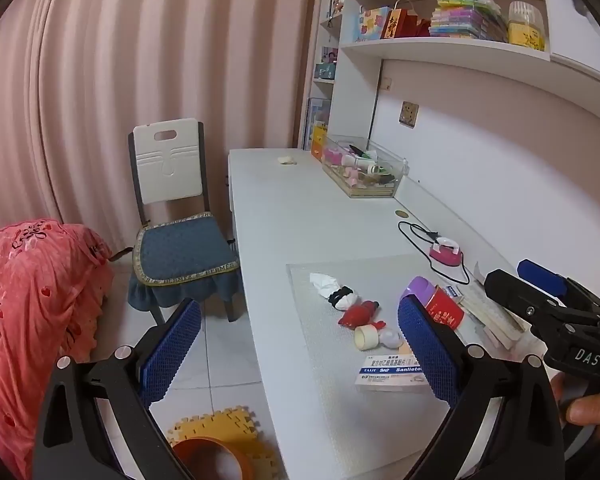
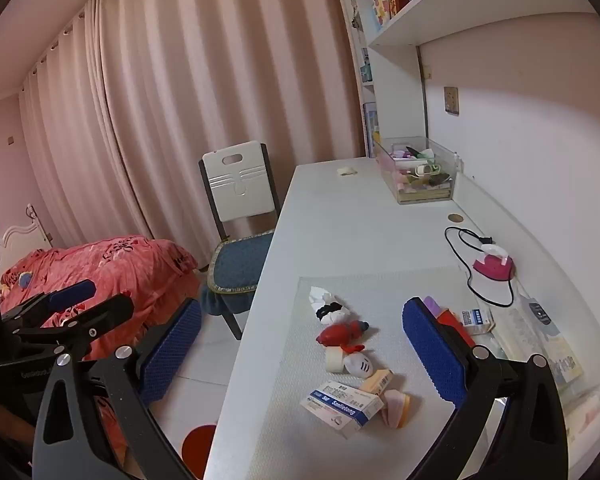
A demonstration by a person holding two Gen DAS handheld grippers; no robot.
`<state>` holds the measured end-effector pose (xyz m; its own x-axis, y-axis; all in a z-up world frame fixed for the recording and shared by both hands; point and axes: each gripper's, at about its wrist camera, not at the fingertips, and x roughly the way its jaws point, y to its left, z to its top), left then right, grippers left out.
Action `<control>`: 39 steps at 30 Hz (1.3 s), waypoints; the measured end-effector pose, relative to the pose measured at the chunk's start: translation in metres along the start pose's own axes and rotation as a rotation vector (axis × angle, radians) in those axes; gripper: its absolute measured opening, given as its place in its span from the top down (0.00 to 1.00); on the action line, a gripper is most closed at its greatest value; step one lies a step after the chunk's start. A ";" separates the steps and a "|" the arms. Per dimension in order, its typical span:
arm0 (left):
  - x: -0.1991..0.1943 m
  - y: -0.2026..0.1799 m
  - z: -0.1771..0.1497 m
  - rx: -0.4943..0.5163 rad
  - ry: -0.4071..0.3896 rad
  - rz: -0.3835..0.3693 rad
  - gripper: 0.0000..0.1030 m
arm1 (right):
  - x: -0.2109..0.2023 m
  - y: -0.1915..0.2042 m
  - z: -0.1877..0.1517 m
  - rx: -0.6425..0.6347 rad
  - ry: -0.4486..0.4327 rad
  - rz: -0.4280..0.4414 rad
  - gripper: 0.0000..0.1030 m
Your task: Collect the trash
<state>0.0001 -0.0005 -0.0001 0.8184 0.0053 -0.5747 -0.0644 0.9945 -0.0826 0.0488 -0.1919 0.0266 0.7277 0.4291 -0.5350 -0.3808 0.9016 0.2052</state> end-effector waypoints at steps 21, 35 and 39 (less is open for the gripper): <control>0.004 0.003 -0.004 -0.010 0.016 0.003 0.06 | 0.005 -0.002 -0.007 0.018 0.009 -0.002 0.04; 0.004 0.002 -0.008 -0.007 0.020 0.011 0.06 | 0.006 -0.004 -0.007 0.023 0.014 0.002 0.04; 0.004 0.002 -0.008 -0.006 0.021 0.013 0.06 | 0.006 -0.004 -0.007 0.025 0.016 0.003 0.04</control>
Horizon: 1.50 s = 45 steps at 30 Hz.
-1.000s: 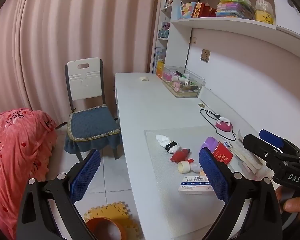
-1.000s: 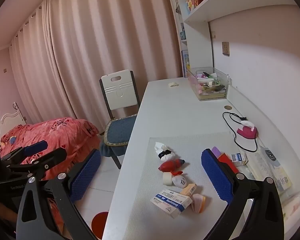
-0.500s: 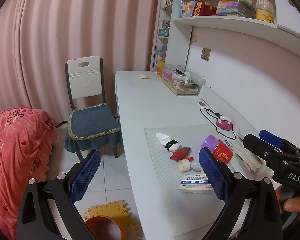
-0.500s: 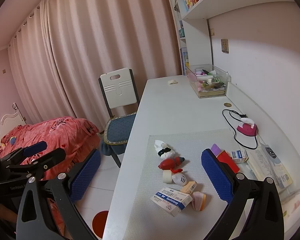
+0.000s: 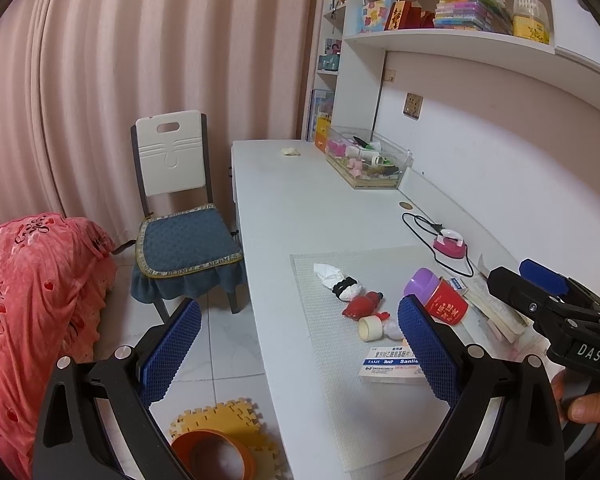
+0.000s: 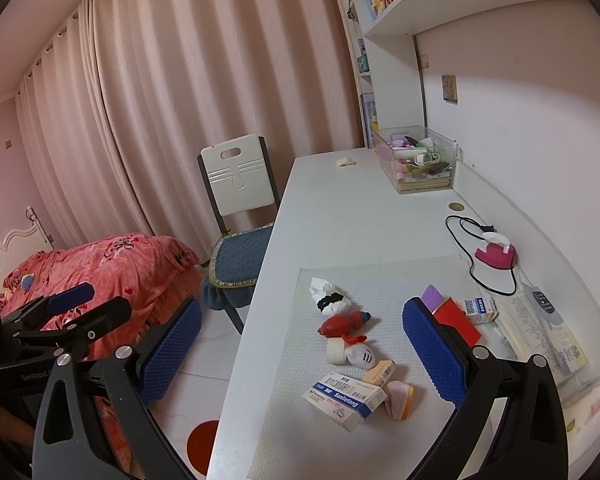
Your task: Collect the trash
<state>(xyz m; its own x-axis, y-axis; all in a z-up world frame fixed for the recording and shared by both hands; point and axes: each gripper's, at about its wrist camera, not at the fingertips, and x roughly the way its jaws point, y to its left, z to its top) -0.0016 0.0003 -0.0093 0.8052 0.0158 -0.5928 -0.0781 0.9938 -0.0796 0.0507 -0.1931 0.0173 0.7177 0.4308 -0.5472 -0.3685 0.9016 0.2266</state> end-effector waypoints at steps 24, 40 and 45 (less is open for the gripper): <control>0.001 0.000 -0.007 0.001 0.011 0.007 0.06 | 0.002 0.001 -0.004 0.008 0.010 0.006 0.04; 0.001 -0.001 -0.007 0.000 0.017 0.009 0.06 | 0.002 0.001 -0.004 0.011 0.013 0.008 0.04; 0.000 0.000 -0.008 0.000 0.022 0.011 0.06 | 0.003 0.000 -0.005 0.011 0.015 0.010 0.04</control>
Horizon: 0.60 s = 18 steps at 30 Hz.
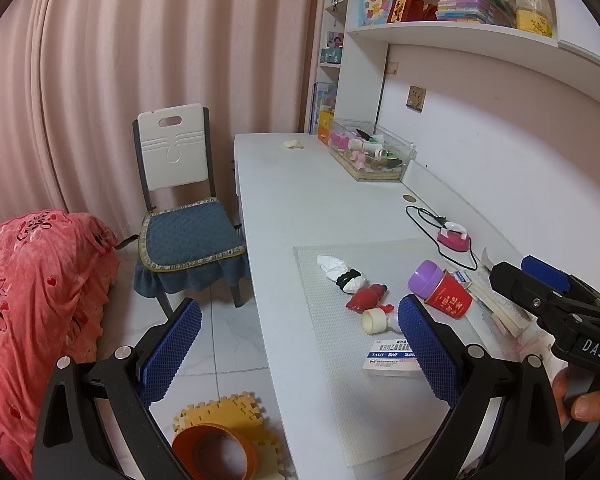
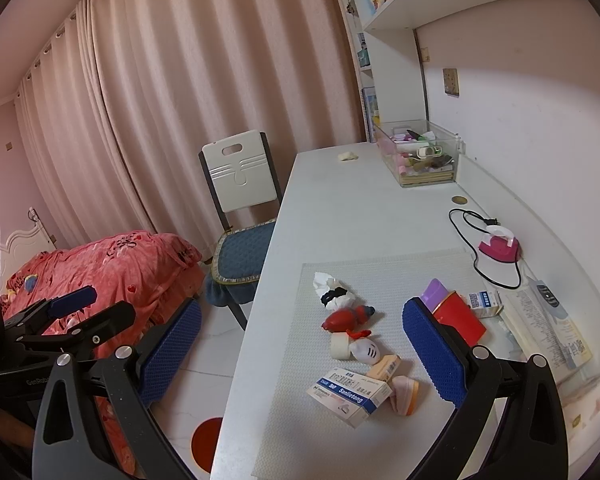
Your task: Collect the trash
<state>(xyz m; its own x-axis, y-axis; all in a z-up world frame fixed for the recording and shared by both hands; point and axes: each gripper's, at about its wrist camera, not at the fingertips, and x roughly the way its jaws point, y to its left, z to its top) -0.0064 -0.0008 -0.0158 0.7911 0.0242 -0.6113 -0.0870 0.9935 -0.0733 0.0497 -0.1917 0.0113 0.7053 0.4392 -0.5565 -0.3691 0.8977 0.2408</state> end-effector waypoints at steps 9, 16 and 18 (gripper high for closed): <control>0.000 0.000 -0.001 0.000 0.003 0.000 0.06 | 0.001 0.001 0.000 -0.001 0.003 0.002 0.04; 0.000 0.000 -0.005 0.024 0.012 -0.004 0.06 | 0.000 -0.001 -0.001 0.013 0.004 -0.004 0.04; 0.001 -0.001 -0.006 0.041 0.018 -0.009 0.06 | -0.001 -0.005 -0.001 0.031 0.007 -0.010 0.04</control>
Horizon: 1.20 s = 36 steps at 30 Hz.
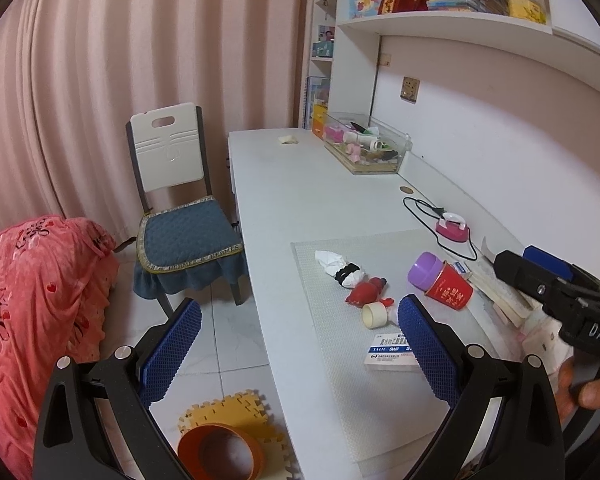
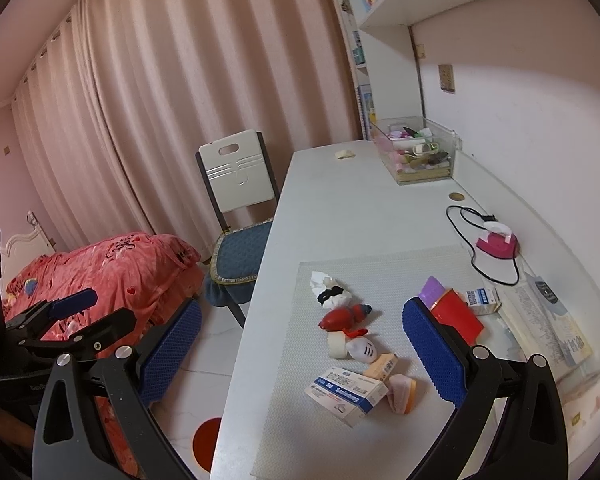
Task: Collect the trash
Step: 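Move both tools toward the plush toys on the grey mat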
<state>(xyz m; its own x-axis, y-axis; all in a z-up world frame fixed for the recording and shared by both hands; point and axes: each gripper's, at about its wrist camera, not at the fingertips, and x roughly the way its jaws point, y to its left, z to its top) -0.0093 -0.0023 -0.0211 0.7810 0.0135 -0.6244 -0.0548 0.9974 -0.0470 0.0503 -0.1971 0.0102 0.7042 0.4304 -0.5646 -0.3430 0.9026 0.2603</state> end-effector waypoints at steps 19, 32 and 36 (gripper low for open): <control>0.029 -0.051 0.010 0.240 0.152 -0.189 0.06 | -0.026 -0.052 -0.024 0.140 0.045 -0.096 0.04; 0.067 -0.072 -0.007 0.402 0.309 -0.272 0.06 | -0.012 -0.073 -0.052 0.089 0.147 -0.073 0.04; 0.079 -0.074 -0.009 0.439 0.343 -0.288 0.06 | 0.001 -0.080 -0.051 0.075 0.201 -0.021 0.04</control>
<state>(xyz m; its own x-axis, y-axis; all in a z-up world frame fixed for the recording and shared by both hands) 0.0505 -0.0756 -0.0740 0.4781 -0.2108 -0.8526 0.4459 0.8946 0.0289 0.0466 -0.2692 -0.0512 0.5698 0.4080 -0.7133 -0.2773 0.9126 0.3004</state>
